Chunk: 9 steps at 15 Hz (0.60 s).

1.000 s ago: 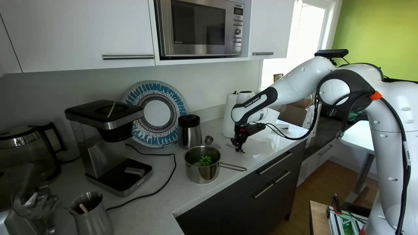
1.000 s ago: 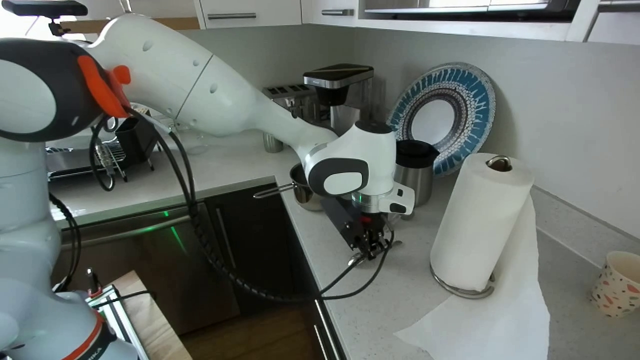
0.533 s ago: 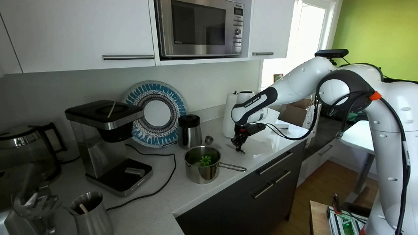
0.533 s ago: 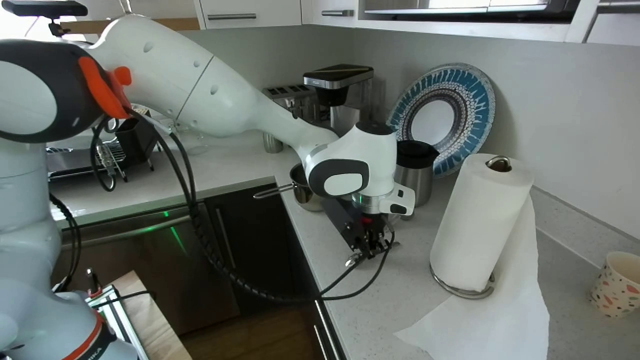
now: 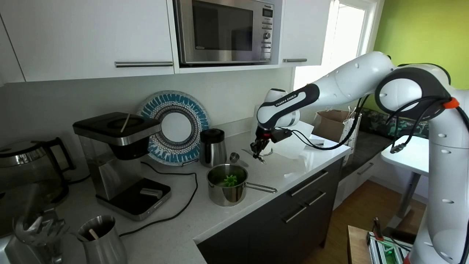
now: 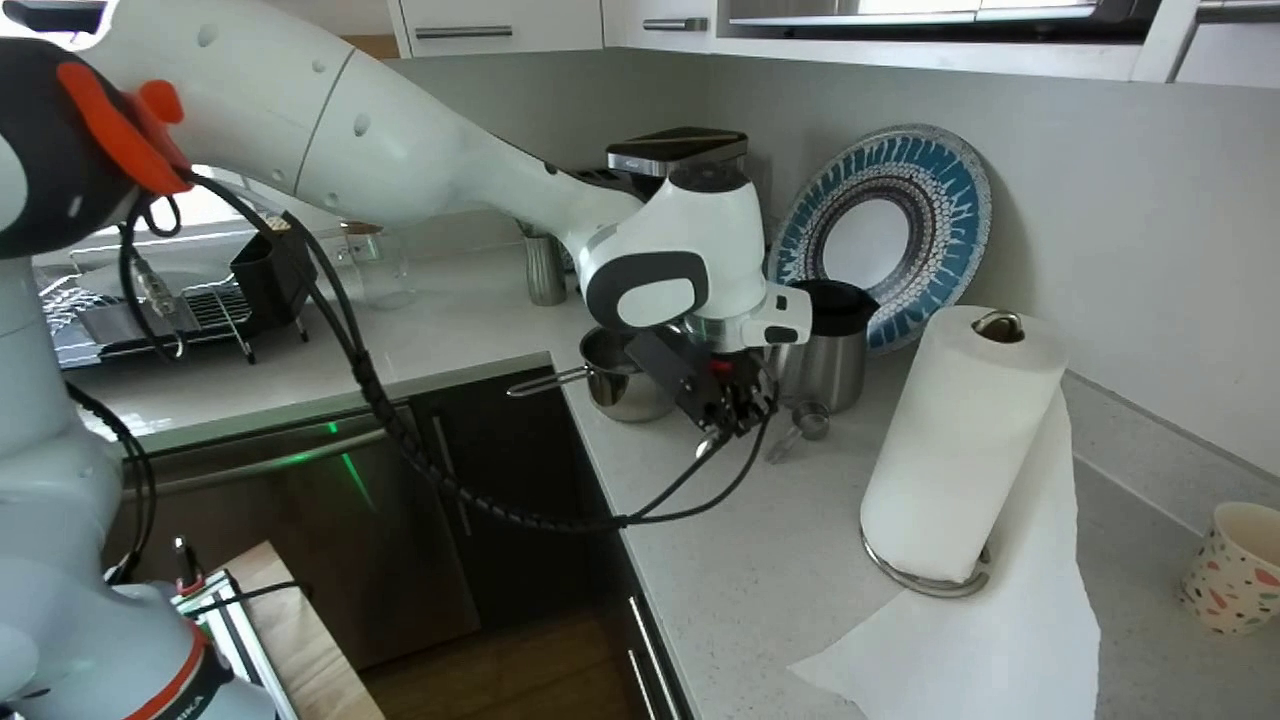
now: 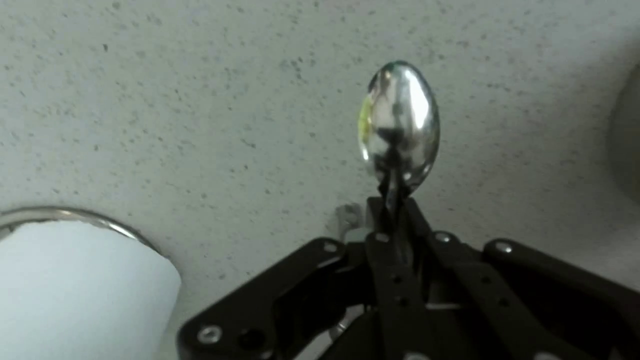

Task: Pick up the silver spoon from the kitchen counter and put it in the silver pot

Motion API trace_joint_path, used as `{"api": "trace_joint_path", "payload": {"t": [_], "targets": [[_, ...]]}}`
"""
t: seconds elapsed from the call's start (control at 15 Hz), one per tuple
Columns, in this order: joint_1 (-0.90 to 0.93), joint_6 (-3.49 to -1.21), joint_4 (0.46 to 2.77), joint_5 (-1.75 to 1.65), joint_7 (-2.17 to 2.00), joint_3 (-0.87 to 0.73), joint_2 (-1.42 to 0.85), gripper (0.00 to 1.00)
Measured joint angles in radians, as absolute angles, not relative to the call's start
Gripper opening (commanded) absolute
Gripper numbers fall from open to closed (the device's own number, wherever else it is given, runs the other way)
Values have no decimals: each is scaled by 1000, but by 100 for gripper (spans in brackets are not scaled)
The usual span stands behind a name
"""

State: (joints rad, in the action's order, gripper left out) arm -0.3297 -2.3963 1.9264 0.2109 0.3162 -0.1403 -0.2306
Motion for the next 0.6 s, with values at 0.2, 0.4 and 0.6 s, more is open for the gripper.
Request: {"api": "trace_joint_path", "payload": {"t": [0.2, 0.4, 0.6], "targets": [[-312, -2385, 1958, 270, 383, -105, -164, 2], [-274, -2371, 2006, 295, 430, -84, -111, 2], [-236, -2358, 2045, 324, 508, -71, -64, 2]]}}
